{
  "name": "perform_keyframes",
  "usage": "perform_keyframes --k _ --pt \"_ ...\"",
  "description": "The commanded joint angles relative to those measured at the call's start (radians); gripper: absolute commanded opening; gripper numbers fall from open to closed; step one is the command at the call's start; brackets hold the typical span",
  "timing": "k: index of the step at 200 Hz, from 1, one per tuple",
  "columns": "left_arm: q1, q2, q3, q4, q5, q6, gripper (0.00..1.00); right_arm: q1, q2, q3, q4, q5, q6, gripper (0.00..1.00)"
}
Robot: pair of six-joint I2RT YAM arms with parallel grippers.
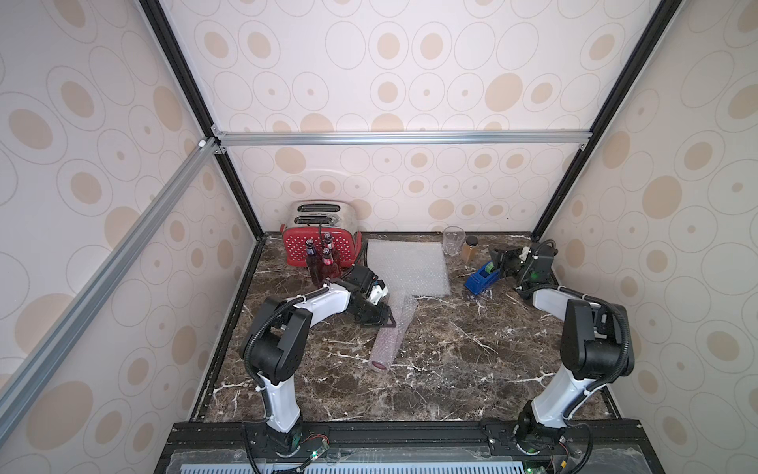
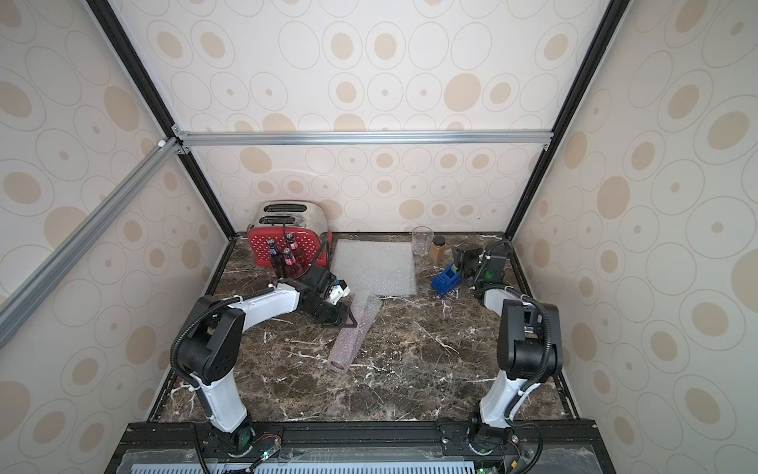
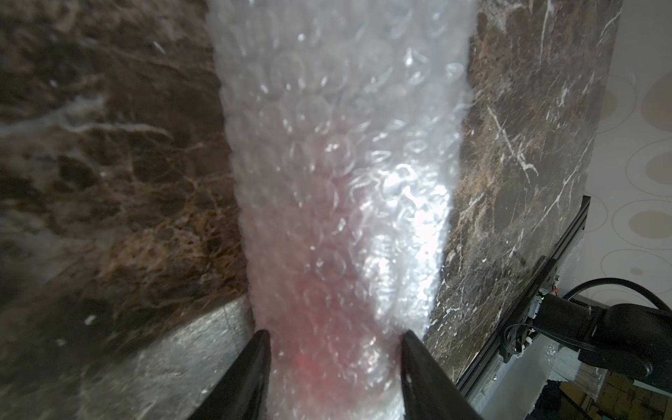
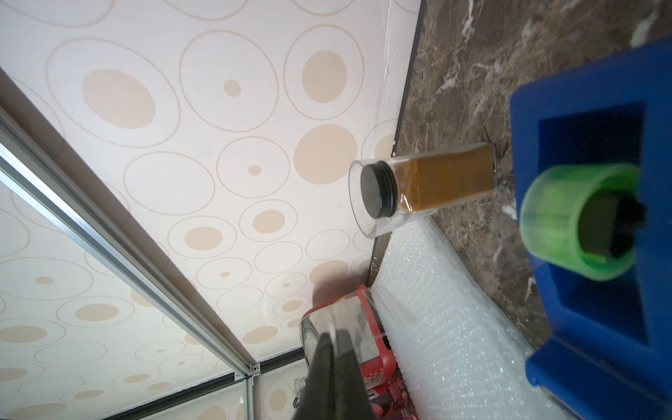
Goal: Wrap wine bottles in bubble wrap
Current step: Tear off the tape using the Tape Cutter.
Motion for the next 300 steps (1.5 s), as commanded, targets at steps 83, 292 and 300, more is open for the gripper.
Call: perform_keyframes --k 83,292,300 --pt "-0.008 0.015 -0.024 -0.066 -0.081 0.006 0.55 0.142 -0.030 -0.253 0.106 0.063 -0.019 0.00" --pt "-0.014 0.004 -0.027 -0.067 -0.087 0.009 0.55 0.176 0.131 -0.282 -0.196 0.213 -0.173 0.00" --pt "-0.014 0.005 -0.027 -0.065 -0.087 0.010 0.55 0.178 0.101 -0.275 -0.237 0.214 -0.196 0.00"
